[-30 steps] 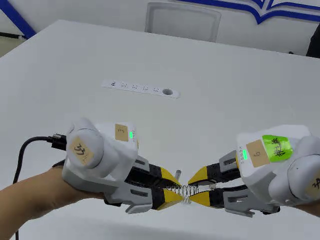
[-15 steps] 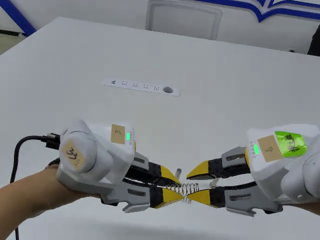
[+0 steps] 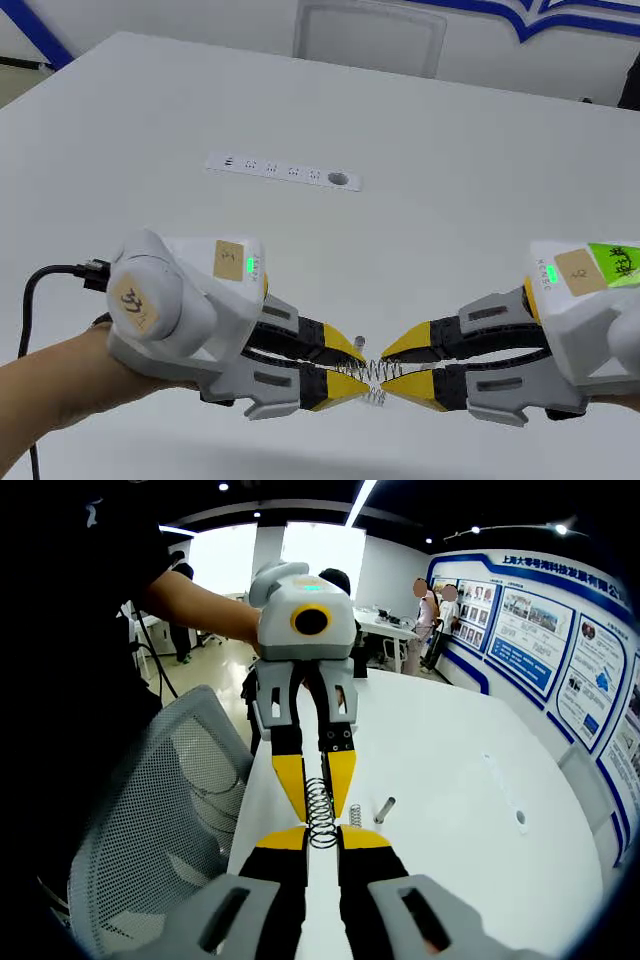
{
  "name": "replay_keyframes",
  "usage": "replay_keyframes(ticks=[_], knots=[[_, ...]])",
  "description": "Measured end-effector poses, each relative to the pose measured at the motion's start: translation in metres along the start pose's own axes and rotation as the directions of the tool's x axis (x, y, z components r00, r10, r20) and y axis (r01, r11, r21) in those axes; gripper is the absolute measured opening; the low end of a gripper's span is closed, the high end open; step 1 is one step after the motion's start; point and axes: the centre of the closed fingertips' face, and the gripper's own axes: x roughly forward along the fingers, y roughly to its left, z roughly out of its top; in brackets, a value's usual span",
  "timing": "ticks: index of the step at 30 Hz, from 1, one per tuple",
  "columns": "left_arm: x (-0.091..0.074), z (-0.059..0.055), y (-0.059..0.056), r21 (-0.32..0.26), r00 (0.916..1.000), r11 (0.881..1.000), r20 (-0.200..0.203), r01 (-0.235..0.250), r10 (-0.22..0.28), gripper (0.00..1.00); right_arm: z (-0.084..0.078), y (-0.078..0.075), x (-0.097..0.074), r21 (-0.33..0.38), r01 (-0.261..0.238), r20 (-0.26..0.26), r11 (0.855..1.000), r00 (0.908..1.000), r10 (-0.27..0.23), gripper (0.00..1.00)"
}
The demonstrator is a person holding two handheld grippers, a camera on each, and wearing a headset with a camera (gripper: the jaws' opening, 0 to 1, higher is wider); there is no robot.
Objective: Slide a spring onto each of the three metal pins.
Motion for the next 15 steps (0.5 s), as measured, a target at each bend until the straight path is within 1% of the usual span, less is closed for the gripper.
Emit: replay_keyframes(ticks=[4,7,11,15], knots=[[0.000,-0.003,0.000,0.010,0.9999,1.000,-0.014,-0.002,0.002,0.10,0.007,0.003,0.000,0.005,-0.008,0.022,1.000,0.9997,0.008,0.11],[0.000,-0.004,-0.001,0.011,0.9998,1.000,-0.019,-0.006,0.007,0.10,0.022,0.004,-0.001,0.039,-0.016,0.090,0.999,0.9959,0.012,0.11],[0.001,-0.005,0.000,0.007,0.9997,1.000,-0.020,-0.016,0.017,0.10,0.026,0.003,0.001,0.036,-0.010,0.098,0.999,0.9952,0.007,0.11],[0.002,-0.005,-0.001,0.006,0.9995,1.000,-0.024,-0.019,0.019,0.10,0.033,0.002,0.003,0.072,-0.009,0.136,0.997,0.9908,-0.001,0.11]])
